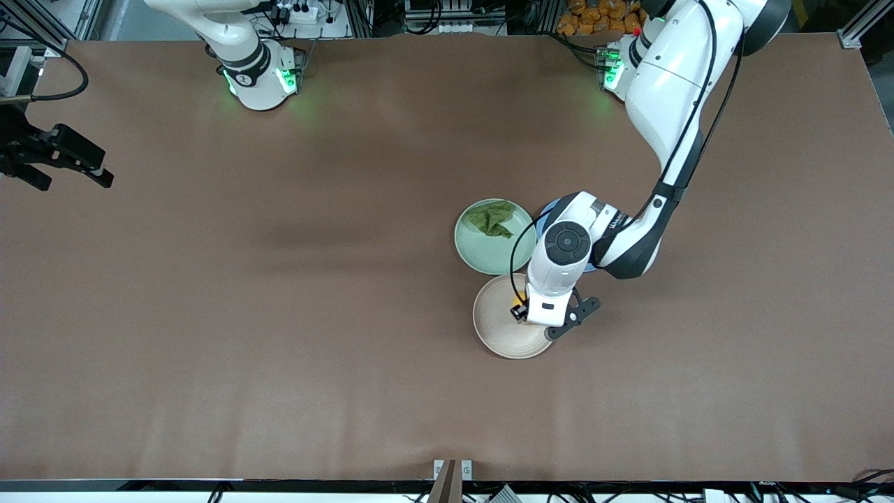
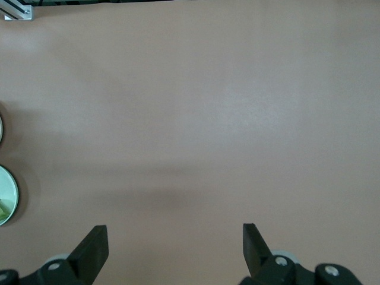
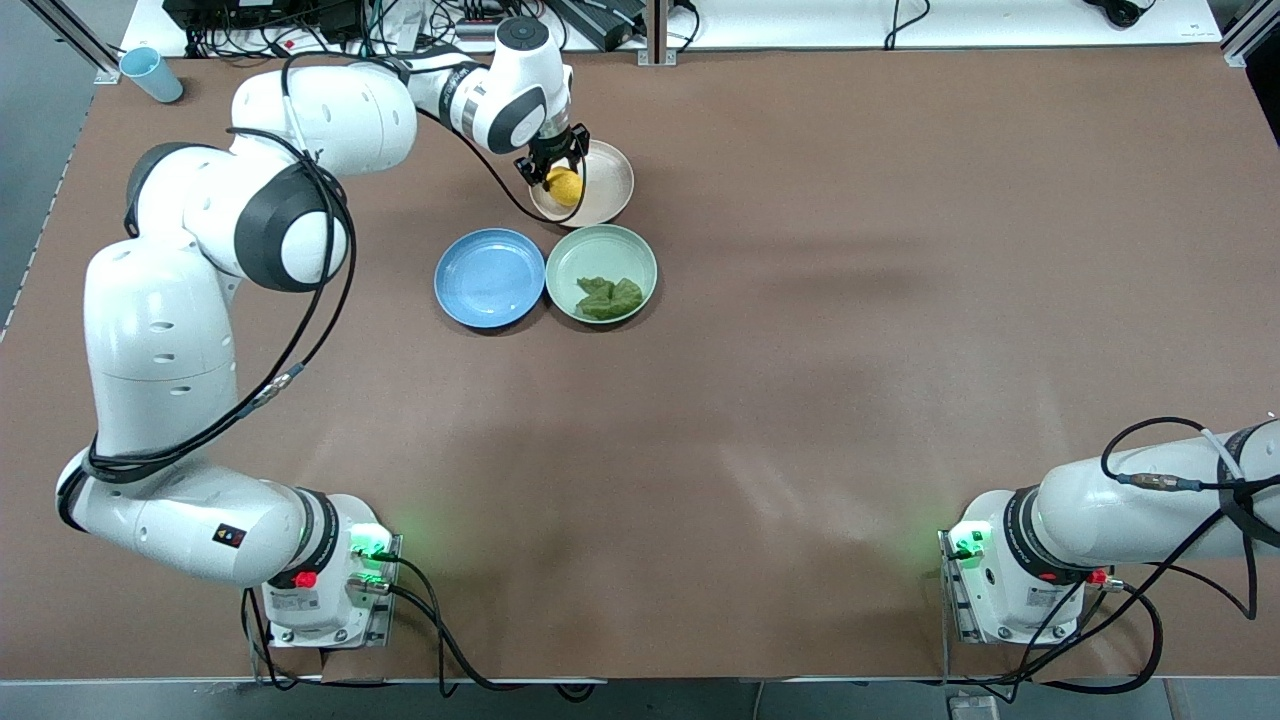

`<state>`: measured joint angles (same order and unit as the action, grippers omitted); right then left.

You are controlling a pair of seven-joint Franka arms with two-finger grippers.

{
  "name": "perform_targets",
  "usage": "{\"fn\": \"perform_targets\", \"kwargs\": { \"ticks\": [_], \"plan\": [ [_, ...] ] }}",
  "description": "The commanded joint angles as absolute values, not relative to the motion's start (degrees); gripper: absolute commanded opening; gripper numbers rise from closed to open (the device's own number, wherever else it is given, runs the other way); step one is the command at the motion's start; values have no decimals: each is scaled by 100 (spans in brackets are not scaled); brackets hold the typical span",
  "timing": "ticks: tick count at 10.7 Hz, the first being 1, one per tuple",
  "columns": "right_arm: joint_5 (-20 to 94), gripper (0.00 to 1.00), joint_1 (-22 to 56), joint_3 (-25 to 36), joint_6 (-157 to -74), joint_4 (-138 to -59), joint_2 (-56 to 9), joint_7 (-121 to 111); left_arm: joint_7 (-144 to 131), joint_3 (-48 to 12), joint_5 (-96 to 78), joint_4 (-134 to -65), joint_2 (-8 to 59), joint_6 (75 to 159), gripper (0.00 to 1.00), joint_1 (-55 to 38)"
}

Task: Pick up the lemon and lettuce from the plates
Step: 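Lower the left gripper over the lemon and close on it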

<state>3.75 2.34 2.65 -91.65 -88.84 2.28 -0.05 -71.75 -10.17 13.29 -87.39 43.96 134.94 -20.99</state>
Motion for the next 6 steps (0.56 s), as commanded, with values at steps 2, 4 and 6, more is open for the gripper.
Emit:
{"fn": "perform_targets", "kwargs": {
  "ticks": [2, 4, 6],
  "plan": [
    [466, 100, 176, 229, -9149, -8921, 272, -35, -7392, -958, 1459, -8640, 4360, 13535, 0, -2101],
    [466, 100, 211, 229, -9114, -8930, 272, -18, -7357, -967, 1441, -8640, 4202, 13465, 0, -1961],
    [466, 100, 220, 220, -9106, -8930, 272, -18, -7278, -967, 1441, -8657, 3983, 13220, 0, -1873]
  ]
}}
